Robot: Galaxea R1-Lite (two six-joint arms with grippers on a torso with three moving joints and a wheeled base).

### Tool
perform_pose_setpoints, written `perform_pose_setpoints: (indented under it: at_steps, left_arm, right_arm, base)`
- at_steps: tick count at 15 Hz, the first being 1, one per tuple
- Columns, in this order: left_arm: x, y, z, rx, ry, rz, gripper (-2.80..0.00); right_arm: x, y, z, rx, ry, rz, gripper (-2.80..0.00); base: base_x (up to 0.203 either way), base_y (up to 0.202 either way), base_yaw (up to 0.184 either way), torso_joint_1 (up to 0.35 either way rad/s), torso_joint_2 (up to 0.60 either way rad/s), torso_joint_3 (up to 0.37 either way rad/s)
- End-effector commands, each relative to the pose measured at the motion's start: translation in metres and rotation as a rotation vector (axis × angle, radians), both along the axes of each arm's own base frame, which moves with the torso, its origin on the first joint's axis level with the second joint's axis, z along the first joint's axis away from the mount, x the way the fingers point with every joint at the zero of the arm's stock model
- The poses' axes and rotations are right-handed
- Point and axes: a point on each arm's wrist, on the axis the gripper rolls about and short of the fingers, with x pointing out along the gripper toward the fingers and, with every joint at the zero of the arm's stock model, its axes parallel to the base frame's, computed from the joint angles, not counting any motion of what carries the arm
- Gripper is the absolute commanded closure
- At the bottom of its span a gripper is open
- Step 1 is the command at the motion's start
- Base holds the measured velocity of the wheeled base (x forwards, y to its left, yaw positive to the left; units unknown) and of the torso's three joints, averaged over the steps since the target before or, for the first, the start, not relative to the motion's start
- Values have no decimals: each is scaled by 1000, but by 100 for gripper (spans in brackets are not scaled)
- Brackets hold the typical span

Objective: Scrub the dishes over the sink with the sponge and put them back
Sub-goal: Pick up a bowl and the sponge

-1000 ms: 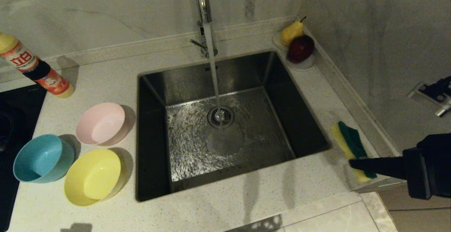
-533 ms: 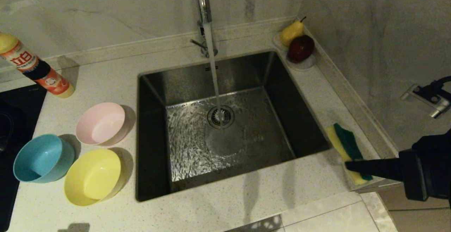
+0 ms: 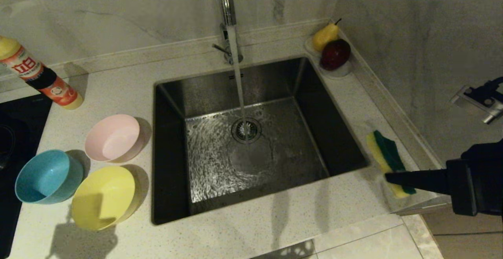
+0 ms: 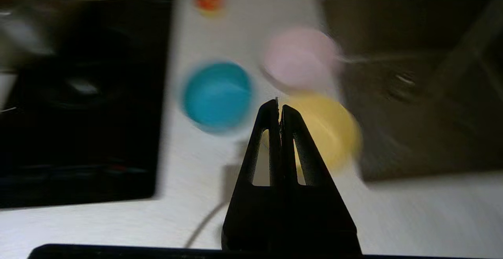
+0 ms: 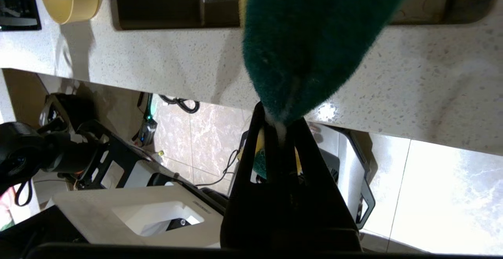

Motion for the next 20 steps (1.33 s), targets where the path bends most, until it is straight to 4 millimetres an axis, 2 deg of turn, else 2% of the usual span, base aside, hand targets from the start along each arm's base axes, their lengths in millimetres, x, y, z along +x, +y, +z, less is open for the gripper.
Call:
perform_pose_setpoints:
  at_steps: [1, 6, 8, 9, 12, 14, 17, 20]
  left_arm:
    - [49, 3, 40, -1, 159, 129, 0]
    - [143, 6, 83, -2, 351, 280, 0]
    - [183, 10, 89, -18, 410, 322, 0]
    - [200, 15, 90, -26, 432, 351, -280]
    - [237, 37, 91, -60, 486, 403, -280]
    - [252, 51, 87, -96, 526, 382, -280]
    - [259, 77, 86, -201, 567, 304, -280]
    - [256, 100, 77, -332, 628, 261, -280]
  right_arm:
    - [3, 2, -2, -6, 11, -1, 0]
    - [15, 9, -5, -19, 40, -2, 0]
    - [19, 11, -5, -20, 45, -2, 0]
    - [19, 11, -6, -22, 48, -2, 0]
    - [19, 11, -6, -24, 49, -4, 0]
    - [20, 11, -7, -25, 50, -3, 0]
    - [22, 13, -9, -29, 57, -3, 0]
    - [25, 14, -10, -32, 62, 0, 0]
  base:
    - [0, 0, 0, 0, 0, 0]
    - [0, 0, 0, 0, 0, 0]
    - [0, 0, 0, 0, 0, 0]
    - [0, 0, 0, 0, 0, 0]
    - [0, 0, 0, 0, 0, 0]
    - [0, 0, 0, 0, 0, 0]
    - [0, 0, 0, 0, 0, 0]
    - [0, 0, 0, 0, 0, 0]
